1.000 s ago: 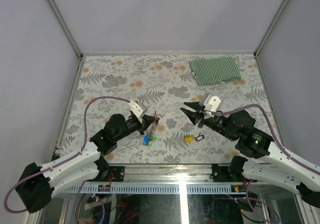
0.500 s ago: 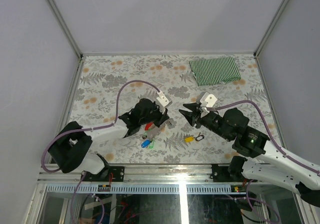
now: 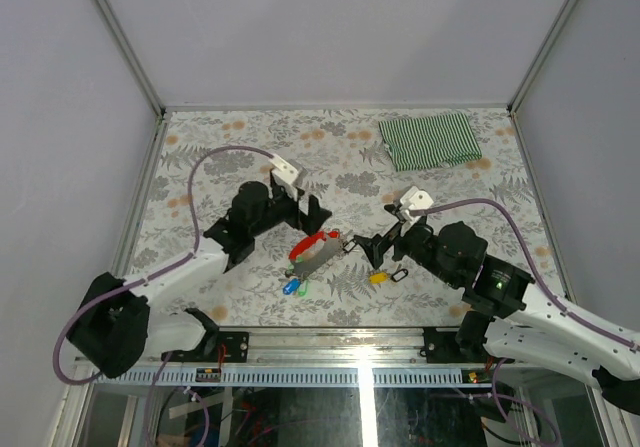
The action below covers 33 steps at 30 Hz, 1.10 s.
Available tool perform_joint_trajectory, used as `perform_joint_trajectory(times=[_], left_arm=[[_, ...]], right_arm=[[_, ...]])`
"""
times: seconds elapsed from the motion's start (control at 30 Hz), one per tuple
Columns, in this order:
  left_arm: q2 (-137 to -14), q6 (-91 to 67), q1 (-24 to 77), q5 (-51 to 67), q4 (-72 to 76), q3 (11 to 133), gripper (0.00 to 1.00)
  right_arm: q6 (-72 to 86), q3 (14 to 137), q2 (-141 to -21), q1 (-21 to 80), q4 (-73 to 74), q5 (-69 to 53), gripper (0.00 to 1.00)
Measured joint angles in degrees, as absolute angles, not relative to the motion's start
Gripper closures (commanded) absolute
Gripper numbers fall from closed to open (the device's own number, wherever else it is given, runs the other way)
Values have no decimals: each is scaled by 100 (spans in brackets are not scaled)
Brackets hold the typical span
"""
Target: Put the keys on the keyring
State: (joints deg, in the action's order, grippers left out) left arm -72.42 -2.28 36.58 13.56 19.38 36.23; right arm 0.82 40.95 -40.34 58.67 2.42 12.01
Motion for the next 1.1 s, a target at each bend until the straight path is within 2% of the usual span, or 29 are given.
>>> perform_joint_trajectory(times=[0.1, 0.27, 0.43, 0.6, 0.7, 0.93, 1.1], left_arm=[[-6825, -711, 3247, 1260, 1728, 3717, 0], [-6646, -1219, 3072, 646, 325, 4475, 0], [-6206, -1494, 2840, 451, -873, 4652, 0], [-5435, -1848, 2012, 676, -1474, 4501, 0], [-4665, -1979, 1553, 694, -1743, 4357, 0], [-3177, -1981, 1498, 454, -2112, 4250, 0], [-2390, -1990, 1498, 200, -2283, 4014, 0]], right_arm=[[353, 4152, -4018, 5867, 578, 1448, 1], [836, 4626, -4182, 5867, 1413, 1754, 1], [1470, 5162, -4678, 5811, 2091, 1852, 1], [2088, 5183, -4659, 4893, 2416, 1116, 1], [2324, 5078, -4123, 4462, 2460, 1098, 1], [2353, 4921, -2047, 4418, 2486, 1522, 1], [2290, 4705, -1555, 4418, 2591, 2034, 1]])
